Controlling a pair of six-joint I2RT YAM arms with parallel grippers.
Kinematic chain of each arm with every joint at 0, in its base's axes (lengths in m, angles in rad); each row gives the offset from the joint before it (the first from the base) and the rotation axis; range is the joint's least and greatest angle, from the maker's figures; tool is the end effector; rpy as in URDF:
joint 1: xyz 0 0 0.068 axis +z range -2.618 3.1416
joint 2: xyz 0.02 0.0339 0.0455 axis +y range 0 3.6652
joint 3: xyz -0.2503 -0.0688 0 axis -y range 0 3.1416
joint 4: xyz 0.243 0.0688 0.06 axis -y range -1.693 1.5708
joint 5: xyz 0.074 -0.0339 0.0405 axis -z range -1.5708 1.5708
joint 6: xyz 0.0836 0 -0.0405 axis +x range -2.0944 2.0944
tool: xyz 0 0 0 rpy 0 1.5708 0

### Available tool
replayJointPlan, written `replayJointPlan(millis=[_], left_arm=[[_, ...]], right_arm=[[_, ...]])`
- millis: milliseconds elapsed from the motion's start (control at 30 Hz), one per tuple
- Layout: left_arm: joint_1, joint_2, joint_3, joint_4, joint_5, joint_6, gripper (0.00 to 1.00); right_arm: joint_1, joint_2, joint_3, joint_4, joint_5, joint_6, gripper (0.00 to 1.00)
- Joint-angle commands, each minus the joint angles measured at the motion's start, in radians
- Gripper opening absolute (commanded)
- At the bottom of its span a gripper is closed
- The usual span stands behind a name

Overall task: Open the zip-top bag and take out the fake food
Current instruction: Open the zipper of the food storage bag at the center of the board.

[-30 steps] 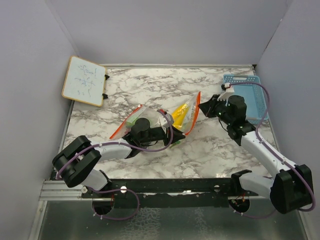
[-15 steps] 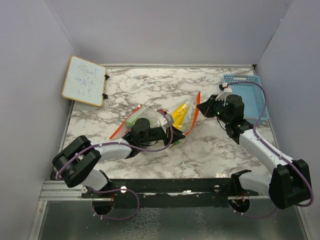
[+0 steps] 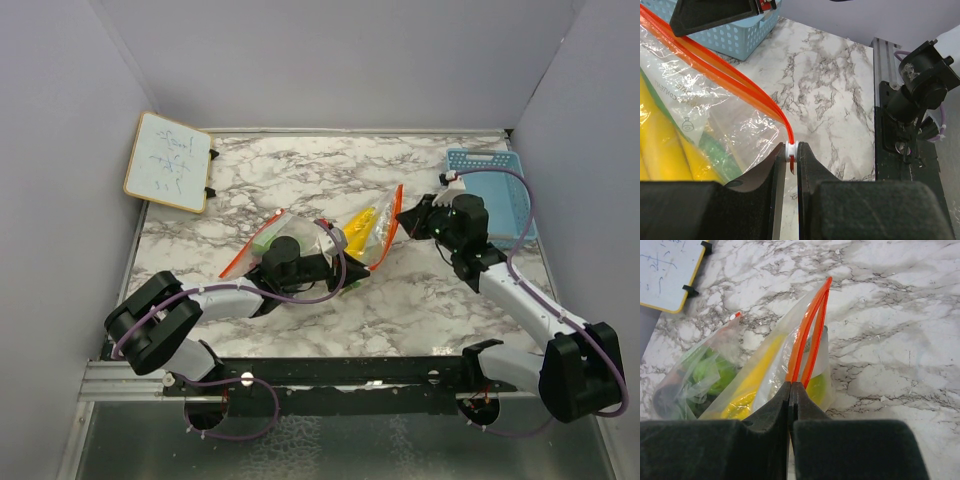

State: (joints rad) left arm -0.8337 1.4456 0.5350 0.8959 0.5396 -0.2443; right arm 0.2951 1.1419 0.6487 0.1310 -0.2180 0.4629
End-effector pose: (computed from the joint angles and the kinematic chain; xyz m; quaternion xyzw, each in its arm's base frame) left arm 0.1906 -0.2739 0.2046 0.3784 0.6026 -0.5102 0.4831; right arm 0.2855 0.1057 0.2238 0.0070 0.8203 0.2921 0.4916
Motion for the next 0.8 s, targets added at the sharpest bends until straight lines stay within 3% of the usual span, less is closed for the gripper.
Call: replayJointPlan(millis=[0,233,533,767], left_arm=[[-0.007,-0.019,-0.009,0.011,-0.016,0.002,0.0],[-0.007,-0.022,-0.01,0.006,-0.019,0.003,0.0],[-0.009,-0.009,-0.005,0.01,-0.017,0.002,0.0],[-0.009,-0.014,-0.007,0.011,-0.016,0.001,0.0]], right_arm=[[0.004,0.001,-0.013,0.024,0.022,-0.015,0.02],[0.004,-0.007,-0.012,0.01,0.031,-0.02,0.03],[0.004,-0.06,-0.031,-0.029,0.075,-0.017,0.44],[0.004,-0.04,-0.014,-0.025,0.096,-0.008,0.46]])
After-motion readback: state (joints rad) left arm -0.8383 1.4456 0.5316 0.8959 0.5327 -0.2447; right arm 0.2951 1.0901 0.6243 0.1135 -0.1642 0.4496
